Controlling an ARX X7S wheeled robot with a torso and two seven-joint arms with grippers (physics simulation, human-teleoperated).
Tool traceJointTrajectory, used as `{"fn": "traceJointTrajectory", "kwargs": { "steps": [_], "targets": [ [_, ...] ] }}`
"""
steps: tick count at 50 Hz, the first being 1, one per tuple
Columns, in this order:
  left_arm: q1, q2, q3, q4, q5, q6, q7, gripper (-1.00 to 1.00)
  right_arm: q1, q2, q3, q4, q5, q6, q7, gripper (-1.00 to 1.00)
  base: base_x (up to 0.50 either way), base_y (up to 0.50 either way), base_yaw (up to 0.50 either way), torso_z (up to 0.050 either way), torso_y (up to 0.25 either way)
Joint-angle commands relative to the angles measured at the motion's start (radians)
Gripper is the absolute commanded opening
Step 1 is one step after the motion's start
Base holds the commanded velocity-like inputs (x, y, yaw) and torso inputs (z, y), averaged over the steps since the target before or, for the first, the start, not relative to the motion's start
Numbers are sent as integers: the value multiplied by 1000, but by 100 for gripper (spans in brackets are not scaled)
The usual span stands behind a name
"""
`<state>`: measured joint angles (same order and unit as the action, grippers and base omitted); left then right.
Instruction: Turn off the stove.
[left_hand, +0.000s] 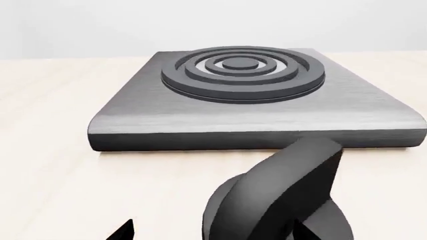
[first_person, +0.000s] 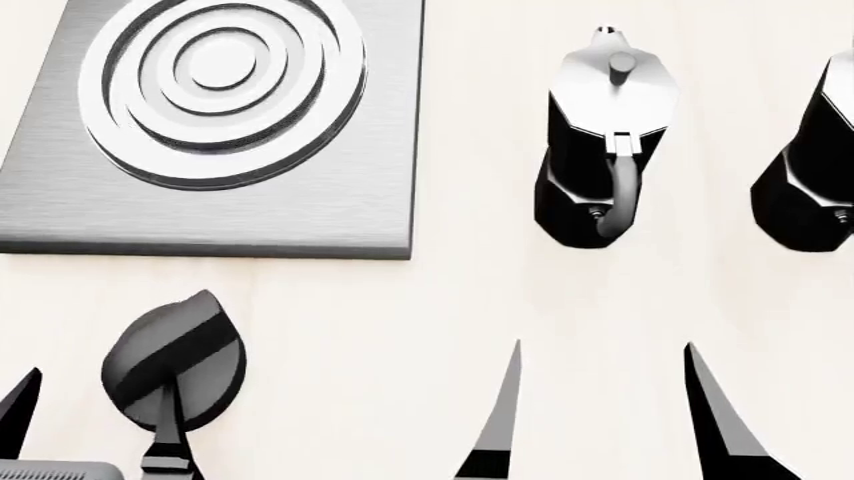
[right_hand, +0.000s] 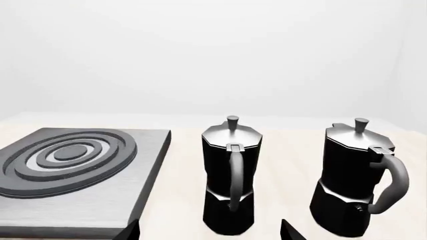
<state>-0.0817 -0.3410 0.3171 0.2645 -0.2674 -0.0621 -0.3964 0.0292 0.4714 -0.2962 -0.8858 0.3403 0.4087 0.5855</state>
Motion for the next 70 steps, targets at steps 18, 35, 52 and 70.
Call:
{"fn": "traceJointTrajectory", "kwargs": {
  "steps": [18, 35, 52, 70],
  "targets": [
    [35, -21, -46, -12, -29, -10, -54, 100, 7, 6, -7, 2, 5, 0, 8, 100, 0, 0, 0, -1, -2],
    [40, -25, -56, 7, -42, -20, -71, 100, 4, 11, -12, 5, 5, -7, 11, 100, 0, 0, 0, 0, -1],
    [-34, -9, -51, -62, -58, -27, -52, 100, 6, 13, -19, 11, 4, -12, 14, 100, 0, 0, 0, -1, -1],
    [-123, 5, -39, -142, -48, -27, -36, 100, 8, 17, -21, 16, 9, -17, 15, 100, 0, 0, 0, -1, -2]
  ]
}}
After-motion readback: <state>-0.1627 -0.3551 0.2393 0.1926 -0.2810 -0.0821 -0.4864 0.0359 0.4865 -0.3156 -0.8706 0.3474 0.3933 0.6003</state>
